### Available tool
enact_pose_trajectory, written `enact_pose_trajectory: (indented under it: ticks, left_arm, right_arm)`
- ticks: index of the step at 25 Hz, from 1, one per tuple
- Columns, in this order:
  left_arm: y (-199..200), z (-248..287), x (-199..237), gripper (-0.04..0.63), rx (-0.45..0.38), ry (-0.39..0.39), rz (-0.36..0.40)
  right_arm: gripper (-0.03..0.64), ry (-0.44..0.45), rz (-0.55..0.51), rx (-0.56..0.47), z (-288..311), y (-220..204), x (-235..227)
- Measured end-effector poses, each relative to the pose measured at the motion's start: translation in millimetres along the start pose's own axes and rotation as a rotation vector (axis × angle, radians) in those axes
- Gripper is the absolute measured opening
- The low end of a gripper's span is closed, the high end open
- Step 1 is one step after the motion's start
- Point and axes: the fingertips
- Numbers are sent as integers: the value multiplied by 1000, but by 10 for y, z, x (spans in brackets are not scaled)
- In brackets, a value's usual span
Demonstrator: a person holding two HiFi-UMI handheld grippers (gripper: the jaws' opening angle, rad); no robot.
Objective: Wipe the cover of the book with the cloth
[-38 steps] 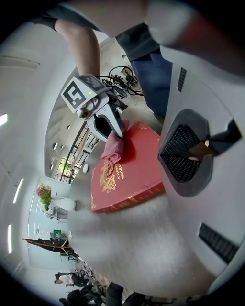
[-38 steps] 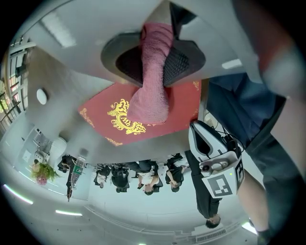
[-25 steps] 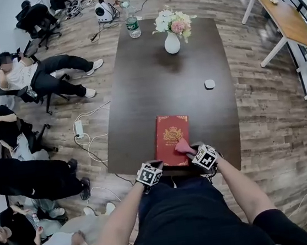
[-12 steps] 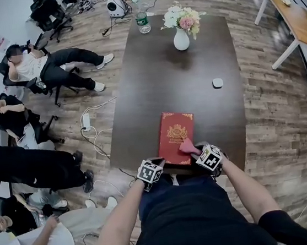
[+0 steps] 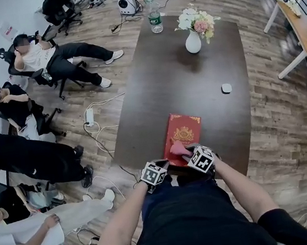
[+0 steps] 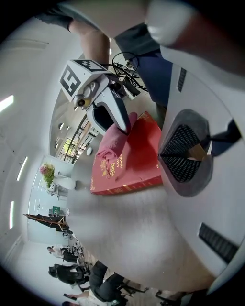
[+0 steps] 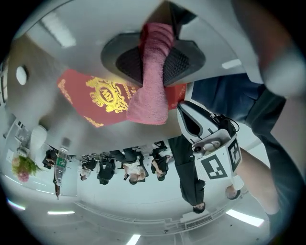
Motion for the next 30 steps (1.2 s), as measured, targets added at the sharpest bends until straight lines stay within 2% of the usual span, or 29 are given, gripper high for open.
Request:
enact_pose_trajectory:
  ticks: [6,13,21,30]
  left_arm:
    - [-83,-21,5,-5,-5,30,-37]
    - [-57,-22,8,-5,-10,33,-68]
    - [-86,-34,14,-5,-2,41,-77]
    - [-88,-21,17,-5,-11,38,-107]
  right_arm:
    - [121,41,-104,6,271,406,243]
    - [121,44,-182,34,480,728,271]
    - [121,22,-244,77,679,730,332]
    - [121,31,-223,79,685,705,318]
Point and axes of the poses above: the fingertips, and each gripper's own axes: z forward along the fingers, x to its left, y out of its top, and after that the axes turned 11 degrees about x, right-handed
